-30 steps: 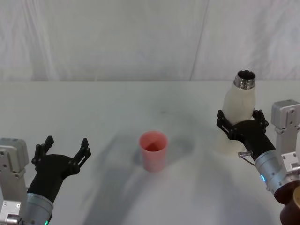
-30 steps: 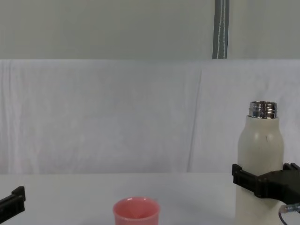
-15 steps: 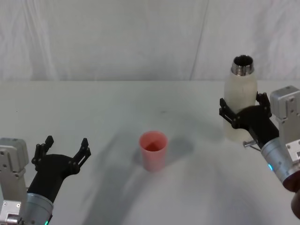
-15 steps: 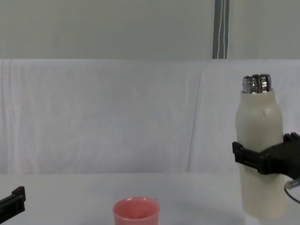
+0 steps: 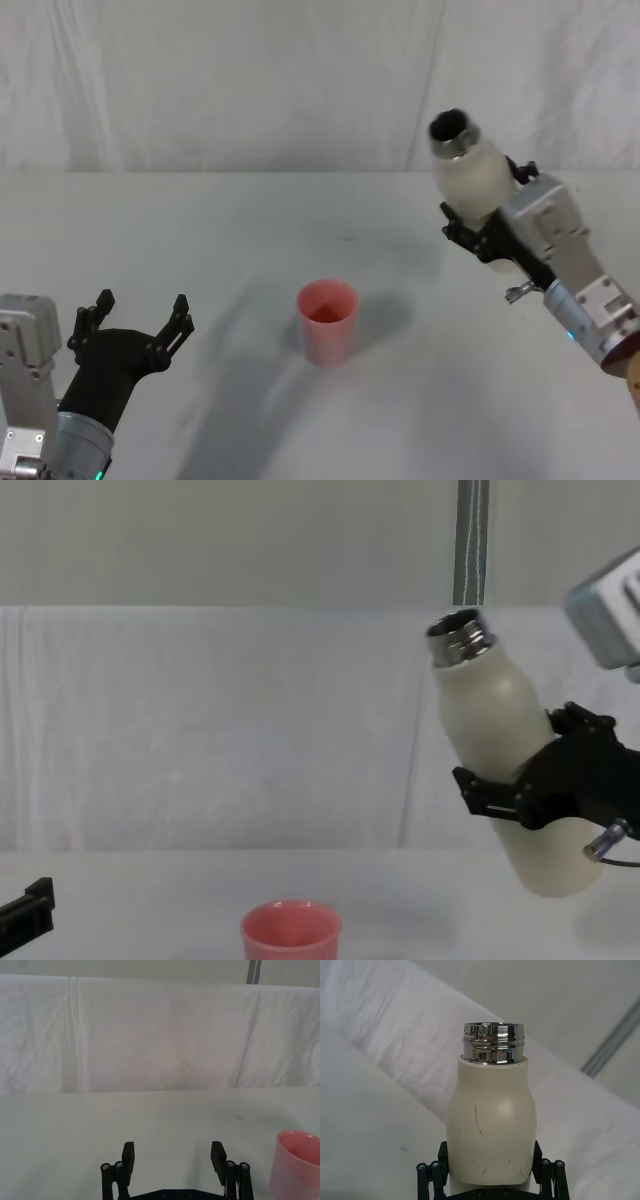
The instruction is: Grasp the thermos with one hand and pour water into the cup lid.
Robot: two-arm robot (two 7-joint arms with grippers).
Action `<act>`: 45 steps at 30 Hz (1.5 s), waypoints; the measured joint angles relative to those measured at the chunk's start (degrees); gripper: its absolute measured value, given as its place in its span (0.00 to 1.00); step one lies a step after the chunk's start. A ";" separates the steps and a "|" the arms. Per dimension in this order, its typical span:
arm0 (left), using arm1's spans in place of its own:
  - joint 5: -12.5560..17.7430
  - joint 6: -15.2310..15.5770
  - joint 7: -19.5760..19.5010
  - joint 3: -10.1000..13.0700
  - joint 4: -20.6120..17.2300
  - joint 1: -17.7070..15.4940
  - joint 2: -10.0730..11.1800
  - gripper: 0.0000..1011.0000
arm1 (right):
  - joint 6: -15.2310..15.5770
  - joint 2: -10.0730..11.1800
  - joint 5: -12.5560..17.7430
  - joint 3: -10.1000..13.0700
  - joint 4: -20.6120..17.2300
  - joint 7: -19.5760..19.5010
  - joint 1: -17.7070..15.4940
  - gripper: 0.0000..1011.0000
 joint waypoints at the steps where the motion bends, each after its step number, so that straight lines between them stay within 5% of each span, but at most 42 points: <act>1: 0.00 0.00 0.00 0.00 0.00 0.00 0.00 0.99 | 0.21 0.37 -0.91 -0.47 -0.28 0.04 0.18 0.95; 22: 0.00 0.00 0.00 0.00 0.00 0.00 0.00 0.99 | 2.40 4.50 -21.57 -11.71 -0.85 -0.09 3.10 0.95; 45: 0.00 0.00 0.00 0.00 0.00 0.00 0.00 0.99 | 4.55 5.19 -32.06 -15.46 3.60 -4.10 3.20 0.95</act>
